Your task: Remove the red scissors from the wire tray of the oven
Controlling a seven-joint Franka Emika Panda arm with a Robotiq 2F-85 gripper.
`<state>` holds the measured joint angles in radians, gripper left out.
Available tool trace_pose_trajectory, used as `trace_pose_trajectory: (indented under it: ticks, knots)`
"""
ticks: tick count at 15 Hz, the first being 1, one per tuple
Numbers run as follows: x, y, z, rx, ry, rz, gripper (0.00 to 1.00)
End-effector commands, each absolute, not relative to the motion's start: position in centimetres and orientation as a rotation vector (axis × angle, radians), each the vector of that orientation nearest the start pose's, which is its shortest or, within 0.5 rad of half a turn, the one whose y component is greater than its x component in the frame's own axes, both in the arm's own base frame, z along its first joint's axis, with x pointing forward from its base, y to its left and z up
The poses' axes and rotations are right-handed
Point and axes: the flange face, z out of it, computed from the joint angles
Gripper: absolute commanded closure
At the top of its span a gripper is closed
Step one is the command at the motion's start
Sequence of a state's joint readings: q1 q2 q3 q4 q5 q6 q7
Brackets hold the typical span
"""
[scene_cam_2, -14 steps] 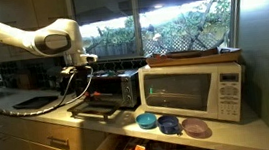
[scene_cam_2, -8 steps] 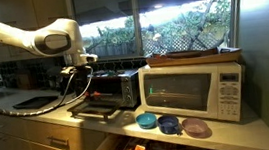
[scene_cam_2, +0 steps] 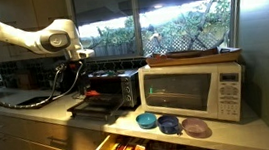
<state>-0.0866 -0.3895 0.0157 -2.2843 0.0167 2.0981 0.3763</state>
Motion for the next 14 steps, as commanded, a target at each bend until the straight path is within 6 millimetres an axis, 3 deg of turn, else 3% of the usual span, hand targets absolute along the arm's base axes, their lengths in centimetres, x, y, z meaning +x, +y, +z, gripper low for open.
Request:
trace_pose_trajectory:
  ticks: [1, 5, 7, 8, 9, 14]
  knots:
    - [48.8, 0.6, 50.9, -2.903, 0.980, -0.284, 0.00]
    - [50.2, 3.9, 49.4, -2.790, 1.231, -0.224, 0.00]
    - [50.8, 5.4, 48.6, -2.779, 1.216, -0.187, 0.00]
    - [50.8, 5.8, 48.4, -2.810, 1.135, -0.158, 0.00]
    - [50.2, 5.0, 48.8, -2.817, 1.176, -0.196, 0.00]
    - [51.3, 6.1, 48.2, -2.751, 1.171, -0.208, 0.00]
